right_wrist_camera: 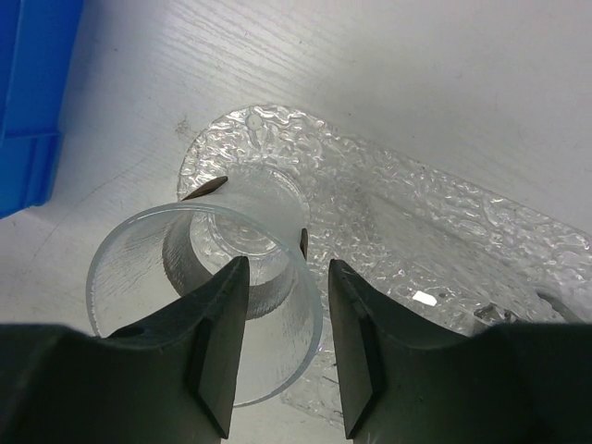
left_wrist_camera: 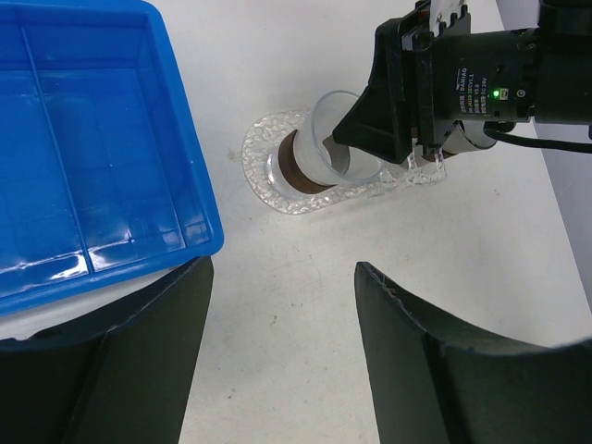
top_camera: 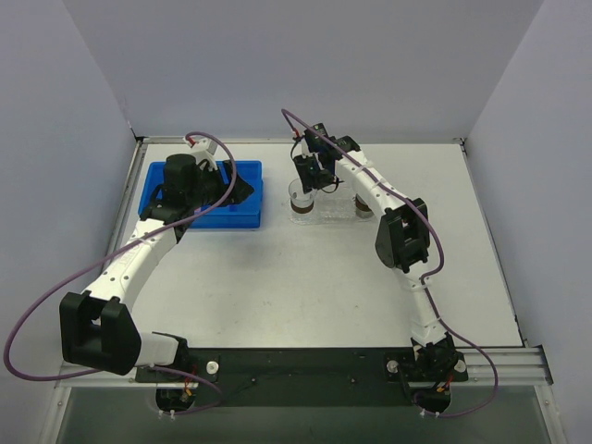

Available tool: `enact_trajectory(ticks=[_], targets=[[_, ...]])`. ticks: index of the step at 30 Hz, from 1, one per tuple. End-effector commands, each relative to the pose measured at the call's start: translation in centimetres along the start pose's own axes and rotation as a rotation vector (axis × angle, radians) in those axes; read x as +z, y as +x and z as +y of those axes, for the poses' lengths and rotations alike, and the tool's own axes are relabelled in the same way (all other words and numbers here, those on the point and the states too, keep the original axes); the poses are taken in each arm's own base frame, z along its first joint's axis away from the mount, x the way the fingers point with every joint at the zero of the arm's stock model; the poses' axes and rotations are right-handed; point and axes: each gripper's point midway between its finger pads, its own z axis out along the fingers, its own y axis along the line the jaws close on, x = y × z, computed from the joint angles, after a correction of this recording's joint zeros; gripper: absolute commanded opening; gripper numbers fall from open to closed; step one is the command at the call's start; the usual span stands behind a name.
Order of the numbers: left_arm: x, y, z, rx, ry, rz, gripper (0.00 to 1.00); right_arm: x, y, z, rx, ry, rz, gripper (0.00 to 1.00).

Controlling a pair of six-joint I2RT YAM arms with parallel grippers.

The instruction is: Prepare toiletry sets of a toothbrush and toothpaste on the tray

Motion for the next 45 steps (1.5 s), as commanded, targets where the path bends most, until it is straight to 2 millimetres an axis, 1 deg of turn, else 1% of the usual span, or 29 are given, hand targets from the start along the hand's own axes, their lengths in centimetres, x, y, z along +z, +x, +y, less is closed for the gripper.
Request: enact_trajectory(ticks=[1, 4, 8, 9, 13, 15, 17, 18, 19, 21, 22, 25, 27, 28, 29, 30, 31, 32, 33, 35, 36, 37, 38, 39, 41, 42, 43, 44, 45], targets=[[-0.5, -2.0, -0.7, 0.028, 0.025, -0.048, 0.73, -2.6, -2.3, 0.3, -0.007, 0.013, -0.079, 0.36], [-0.5, -2.1, -0.8, 0.029, 0.023, -0.051, 0.73, -2.9, -2.6, 0.3, 0.000, 0.012, -0.095, 0.41], [-0.7, -2.4, -0.8, 0.030, 0.022, -0.056, 0.73, -3.5, -3.2, 0.2, 0.008, 0.012, -0.122, 0.55], [-0.8, -2.5, -0.9, 0.032, 0.023, -0.061, 0.73, -3.7, -3.4, 0.1, 0.015, 0.011, -0.130, 0.56], [-1.0, -2.7, -0.7, 0.032, 0.015, -0.062, 0.73, -4.7, -4.2, 0.0, 0.040, 0.000, -0.165, 0.58], [-1.1, -2.8, -0.4, 0.029, 0.007, -0.065, 0.73, -4.8, -4.3, -0.3, 0.058, 0.000, -0.171, 0.58], [-1.2, -2.8, -0.1, 0.019, -0.001, -0.063, 0.73, -5.7, -4.8, -0.4, 0.076, -0.005, -0.197, 0.58], [-1.4, -2.9, 0.4, 0.014, -0.014, -0.066, 0.72, -5.8, -4.8, -0.6, 0.086, -0.005, -0.200, 0.57], [-1.6, -2.9, 0.7, 0.008, -0.025, -0.067, 0.72, -6.6, -5.4, -0.6, 0.097, -0.010, -0.224, 0.57], [-2.1, -3.1, 1.4, -0.001, -0.046, -0.078, 0.72, -7.4, -5.7, -0.5, 0.109, -0.019, -0.242, 0.56], [-2.3, -3.1, 2.2, -0.011, -0.068, -0.079, 0.72, -8.3, -6.0, -0.5, 0.109, -0.023, -0.262, 0.55], [-2.9, -2.9, 3.9, -0.012, -0.132, -0.075, 0.71, -9.9, -6.3, -0.6, 0.122, -0.024, -0.293, 0.52], [-3.4, -3.0, 4.8, 0.021, -0.174, -0.077, 0.70, -10.7, -6.3, -0.5, 0.124, -0.024, -0.305, 0.49], [-3.7, -2.8, 5.8, 0.030, -0.225, -0.070, 0.69, -11.9, -6.6, -0.6, 0.125, -0.022, -0.327, 0.48], [-4.1, -3.4, 6.5, 0.047, -0.260, -0.079, 0.67, -11.9, -6.1, -0.6, 0.127, -0.020, -0.318, 0.47], [-4.6, -2.9, 7.5, 0.077, -0.312, -0.046, 0.65, -13.1, -6.2, -0.6, 0.127, -0.021, -0.338, 0.47], [-5.1, -3.3, 9.0, 0.097, -0.393, -0.049, 0.63, -13.6, -6.1, -0.7, 0.127, -0.017, -0.343, 0.46], [-5.6, -4.3, 9.4, 0.120, -0.421, -0.055, 0.61, -13.6, -5.4, -0.8, 0.127, -0.013, -0.330, 0.46], [-5.8, -3.7, 10.5, 0.158, -0.461, -0.007, 0.61, -15.0, -5.6, -0.8, 0.124, -0.014, -0.352, 0.45], [-6.3, -4.1, 12.1, 0.190, -0.542, 0.009, 0.59, -15.4, -4.6, -0.9, 0.121, -0.005, -0.341, 0.45], [-6.2, -4.2, 12.9, 0.206, -0.565, 0.032, 0.57, -16.8, -4.5, -1.1, 0.118, -0.002, -0.363, 0.45], [-6.2, -4.2, 13.5, 0.208, -0.584, 0.041, 0.55, -17.3, -4.3, -1.2, 0.119, 0.003, -0.367, 0.44], [-6.2, -4.2, 14.7, 0.198, -0.613, 0.052, 0.51, -17.3, -3.5, -1.4, 0.118, 0.009, -0.355, 0.44], [-6.2, -4.8, 15.1, 0.196, -0.621, 0.043, 0.50, -18.7, -3.5, -1.6, 0.122, 0.011, -0.377, 0.44], [-5.6, -4.7, 16.3, 0.189, -0.636, 0.058, 0.48, -19.6, -3.2, -2.1, 0.128, 0.014, -0.388, 0.44], [-5.3, -5.2, 16.4, 0.204, -0.634, 0.052, 0.46, -20.5, -3.1, -2.6, 0.136, 0.017, -0.402, 0.44], [-4.9, -5.3, 16.6, 0.213, -0.634, 0.058, 0.45, -20.8, -3.1, -2.9, 0.137, 0.017, -0.407, 0.44], [-4.1, -4.9, 17.3, 0.217, -0.638, 0.085, 0.44, -21.2, -3.1, -3.1, 0.135, 0.012, -0.414, 0.44], [-4.0, -5.6, 17.4, 0.233, -0.645, 0.086, 0.42, -21.8, -3.2, -3.6, 0.138, 0.016, -0.427, 0.44]])
